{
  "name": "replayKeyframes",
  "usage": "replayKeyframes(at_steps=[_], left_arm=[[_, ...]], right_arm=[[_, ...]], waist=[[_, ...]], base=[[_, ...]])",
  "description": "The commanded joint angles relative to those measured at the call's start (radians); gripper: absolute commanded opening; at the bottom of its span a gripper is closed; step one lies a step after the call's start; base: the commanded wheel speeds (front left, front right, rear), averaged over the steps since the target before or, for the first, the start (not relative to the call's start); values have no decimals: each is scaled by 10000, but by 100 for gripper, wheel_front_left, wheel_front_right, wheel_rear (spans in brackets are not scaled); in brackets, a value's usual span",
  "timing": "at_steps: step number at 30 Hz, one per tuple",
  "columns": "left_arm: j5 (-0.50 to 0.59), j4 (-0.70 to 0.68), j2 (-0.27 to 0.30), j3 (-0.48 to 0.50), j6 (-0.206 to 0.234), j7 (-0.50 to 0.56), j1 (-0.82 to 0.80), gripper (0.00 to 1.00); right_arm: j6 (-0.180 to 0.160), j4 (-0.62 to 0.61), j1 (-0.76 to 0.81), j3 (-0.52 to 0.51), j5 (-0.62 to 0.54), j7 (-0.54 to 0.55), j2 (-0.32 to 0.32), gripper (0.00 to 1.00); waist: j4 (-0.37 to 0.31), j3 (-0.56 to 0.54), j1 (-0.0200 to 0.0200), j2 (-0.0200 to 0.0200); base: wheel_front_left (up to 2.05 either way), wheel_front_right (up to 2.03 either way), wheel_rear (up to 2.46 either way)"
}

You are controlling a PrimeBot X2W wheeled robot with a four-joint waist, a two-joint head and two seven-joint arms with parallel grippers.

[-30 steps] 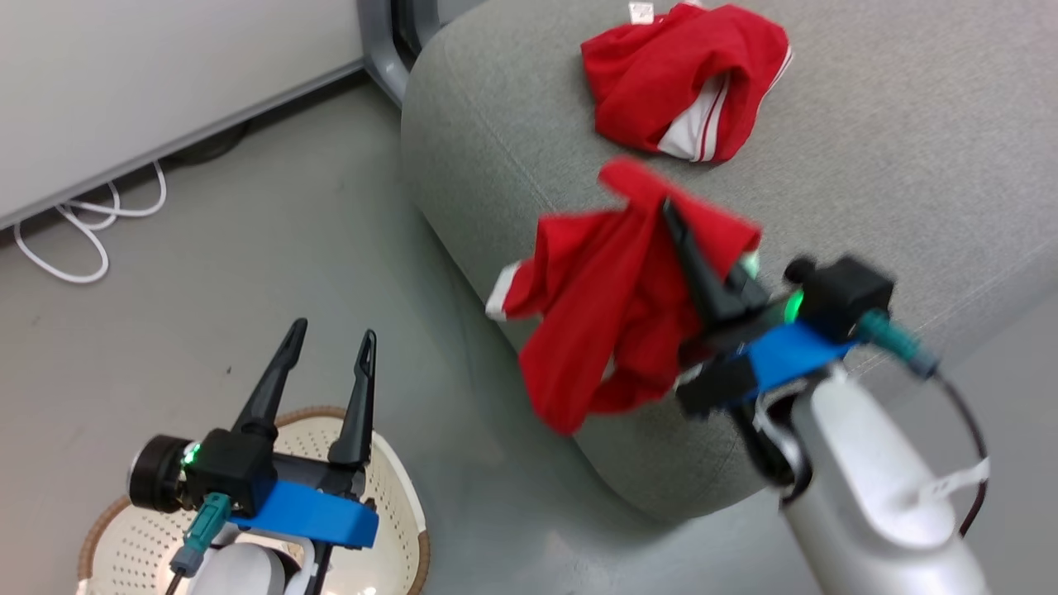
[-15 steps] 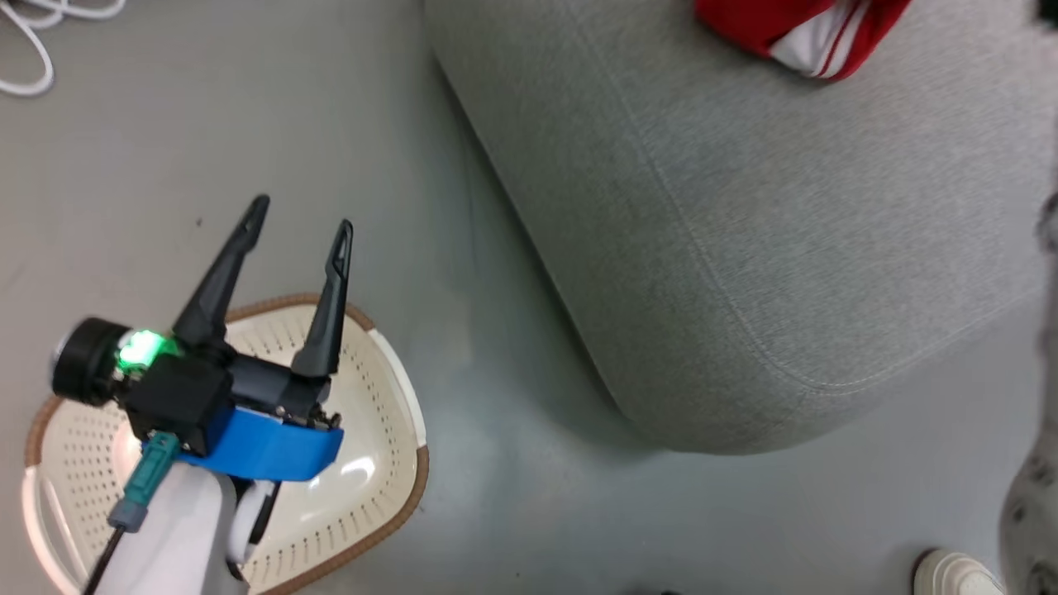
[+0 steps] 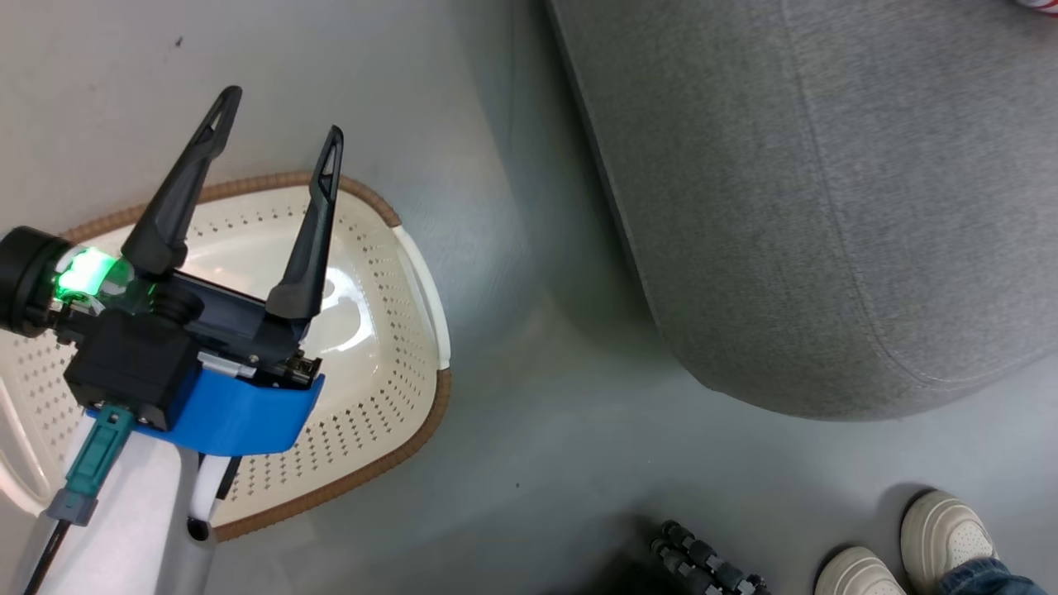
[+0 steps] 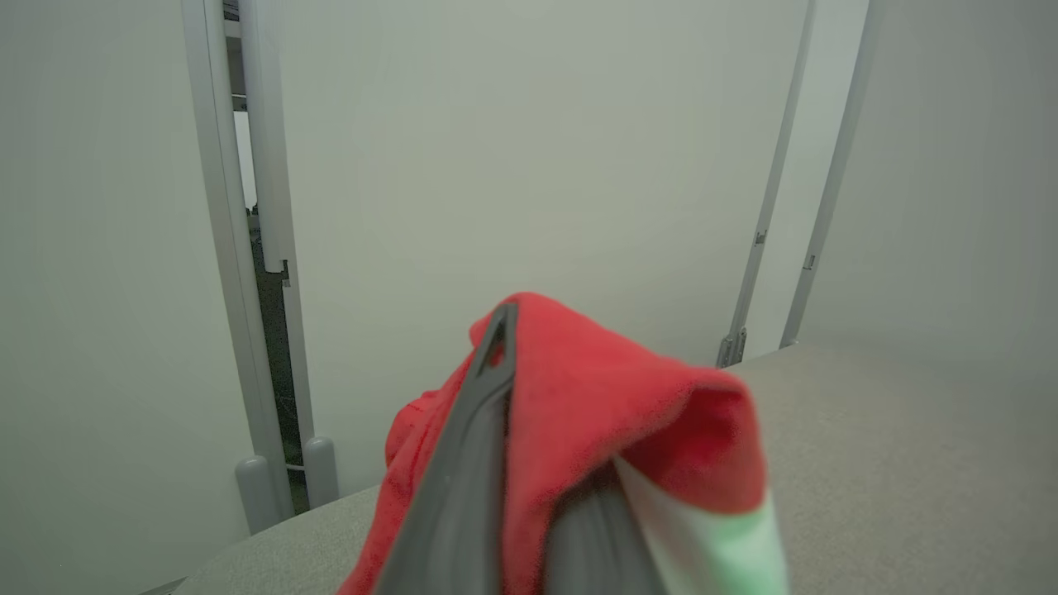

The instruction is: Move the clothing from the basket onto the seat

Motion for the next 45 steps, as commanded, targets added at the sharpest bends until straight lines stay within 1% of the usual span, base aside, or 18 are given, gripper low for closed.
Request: replayKeyframes(at_steps=[1,6,7,8,9,12,17,22,26,30,35,36,40,45], left_arm=[[30,-121,132,6,-58,60,-159,100],[-17,-255,233,-38,-60,171,-196,100],[-26,-249,233,-56,-60,180,-183,100],[-52,-221,232,-80,-60,179,-167,100],[-71,-185,229,-97,-60,170,-141,100],[-113,-64,182,-152,-58,98,-104,100],[-253,296,7,-295,-2,-119,-62,100],[-454,920,-326,-425,91,-457,48,100],[-820,1623,-720,-423,156,-679,219,100],[-1161,2354,-1061,-349,216,-838,477,100],[-1453,3154,-1440,-215,328,-955,1005,100],[-1453,3154,-1440,-215,328,-955,1005,100],[-1639,3509,-1780,20,422,-982,1479,100],[-1742,3637,-2149,374,380,-988,2080,100]], right_arm=[[2,326,128,-138,-77,-186,28,0],[3,1917,134,-561,-311,-535,254,0],[2,2196,114,-635,-381,-582,254,38],[3,2462,114,-622,-479,-608,256,80],[2,2697,66,-645,-519,-646,313,100],[3,3214,-16,-670,-717,-785,326,100],[2,3625,270,-429,-1032,-1069,411,100],[2,3642,795,87,-1338,-1252,511,100],[2,3428,1428,464,-1535,-1303,500,100],[3,3003,2131,781,-1795,-1331,524,100],[2,2275,3193,1120,-2152,-1322,841,100],[2,2275,3193,1120,-2152,-1322,841,100],[2,1550,4144,1537,-2420,-1212,1215,100],[2,495,5553,1827,-2629,-1071,1673,100]], waist=[[147,346,-3,0],[148,421,-3,0],[151,401,-3,0],[152,369,-3,0],[153,322,-3,0],[185,143,-3,0],[285,-356,-3,0],[459,-1199,-3,0],[634,-2088,-3,0],[814,-3017,-3,0],[924,-4227,-3,0],[924,-4227,-3,0],[1002,-5082,-3,0],[1269,-5899,-3,0]], base=[[0,0,0],[0,0,0],[0,0,0],[0,0,0],[0,0,0],[0,0,0],[0,0,0],[0,0,0],[0,0,0],[0,0,0],[0,0,0],[0,0,0],[0,0,0],[0,0,0]])
